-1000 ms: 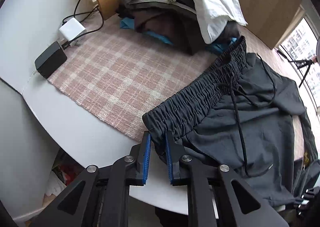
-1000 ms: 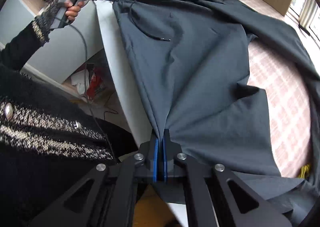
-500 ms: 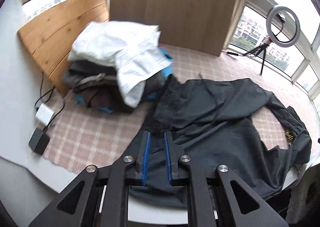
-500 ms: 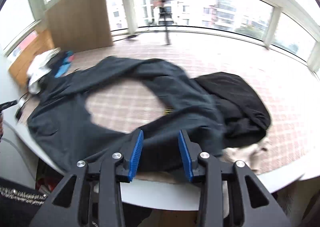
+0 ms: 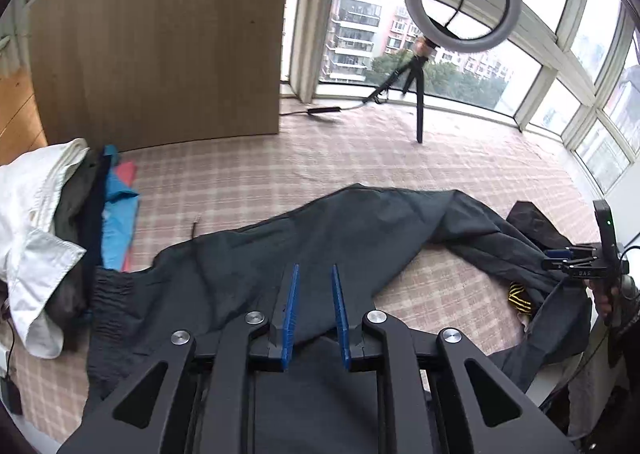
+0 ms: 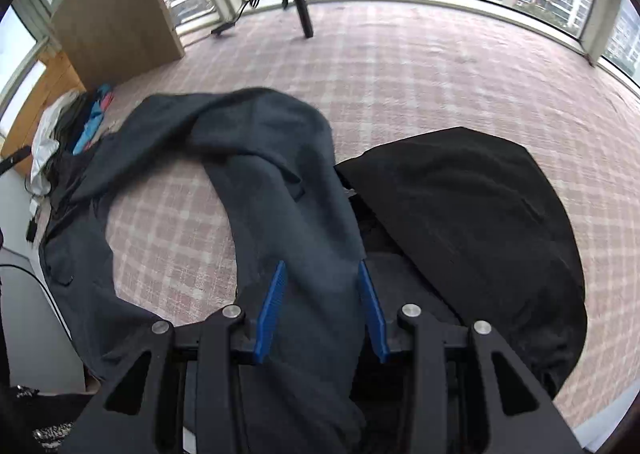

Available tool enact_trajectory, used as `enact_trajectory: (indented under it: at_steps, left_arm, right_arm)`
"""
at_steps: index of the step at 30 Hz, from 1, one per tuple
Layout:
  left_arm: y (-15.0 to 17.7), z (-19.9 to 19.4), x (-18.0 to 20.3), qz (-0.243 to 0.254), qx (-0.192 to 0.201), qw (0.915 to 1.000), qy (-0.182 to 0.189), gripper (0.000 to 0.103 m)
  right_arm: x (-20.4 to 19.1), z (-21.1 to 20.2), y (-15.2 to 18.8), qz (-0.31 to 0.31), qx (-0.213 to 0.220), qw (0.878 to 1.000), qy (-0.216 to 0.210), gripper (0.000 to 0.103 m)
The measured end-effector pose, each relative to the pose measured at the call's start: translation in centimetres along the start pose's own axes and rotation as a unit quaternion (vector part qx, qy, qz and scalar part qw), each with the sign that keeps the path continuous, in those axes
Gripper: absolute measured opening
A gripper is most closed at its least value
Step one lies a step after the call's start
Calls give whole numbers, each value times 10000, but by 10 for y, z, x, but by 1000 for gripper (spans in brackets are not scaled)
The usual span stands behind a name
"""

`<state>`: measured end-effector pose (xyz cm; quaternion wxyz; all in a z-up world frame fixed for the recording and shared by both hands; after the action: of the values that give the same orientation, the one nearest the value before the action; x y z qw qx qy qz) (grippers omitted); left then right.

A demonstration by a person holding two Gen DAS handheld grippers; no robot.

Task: Fold clothes

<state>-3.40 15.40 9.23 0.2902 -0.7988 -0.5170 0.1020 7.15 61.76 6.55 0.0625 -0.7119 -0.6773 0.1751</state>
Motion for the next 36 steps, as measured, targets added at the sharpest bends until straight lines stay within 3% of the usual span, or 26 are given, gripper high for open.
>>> enact_trajectory:
  at_steps: [2, 5, 8, 11, 13, 15, 19, 20, 21, 23, 25, 27, 30, 32, 36]
  left_arm:
    - [4, 28, 27, 305, -265, 9991, 124, 23]
    - [15, 67, 54, 854, -656, 9941, -92, 28]
    - [24, 99, 66, 1229, -989, 9870, -299, 28]
    - [25, 121, 68, 1443, -1108, 9824, -432, 28]
    - [19, 125, 65, 1310, -1132, 9846, -234, 28]
    - [9, 118, 60, 1152, -1026, 9880, -84, 28]
    - [-8, 89, 43, 1164, -765, 9902, 88, 28]
    - [-13, 85, 35, 1167, -700, 9907, 34, 28]
    - [-19, 80, 27, 1170, -636, 9911, -20, 29]
    - [-30, 82, 11, 1060, -645, 9922, -122, 30]
    - [-38, 96, 2, 1025, -794, 9914, -168, 30]
    - [-42, 118, 3, 1204, -932, 9880, -268, 31]
    - [-45, 156, 16, 1643, -1136, 9788, -449, 33]
    - [-47, 177, 22, 1787, -1299, 9739, -522, 34]
    - [-42, 201, 30, 2069, -1570, 9642, -539, 35]
  right_arm:
    - [-11, 14, 0, -293, -170, 9994, -97, 37]
    - [-29, 12, 1, -680, -113, 9971, -312, 2]
    - [-38, -11, -6, -865, 170, 9958, -251, 1]
    - [-45, -60, -21, -1080, 772, 9912, 16, 1]
    - [-47, -98, -34, -1179, 1138, 9863, 182, 1]
    - [-46, -133, -50, -1447, 1599, 9727, 852, 1]
    - [-42, -148, -57, -2265, 1249, 9583, 1217, 2]
    - [-34, -139, -52, -2424, 1062, 9532, 1464, 9]
    - [-22, -128, -47, -2405, 838, 9529, 1646, 26]
    - [6, -108, -39, -1937, 325, 9715, 1325, 41]
    - [29, -101, -42, -1278, 342, 9880, 794, 41]
    - [52, -93, -51, -659, 541, 9945, 600, 41]
    - [85, -71, -69, -44, 684, 9963, 526, 41]
    - [105, -51, -80, 261, 560, 9967, 523, 41]
    - [127, -7, -96, 357, 232, 9978, 504, 47]
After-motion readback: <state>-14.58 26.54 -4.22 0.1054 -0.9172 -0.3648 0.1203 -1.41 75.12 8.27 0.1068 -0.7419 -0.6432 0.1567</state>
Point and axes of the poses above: each gripper's, at about its wrist camera, not at the fingertips, and z roughly the way its jaws point, x to its right, y to its underside, the point moved 5 cm from there along z, roughly the way its jaws point, and after that the axes turned 1 degree about -y, right-handed, at the moved point
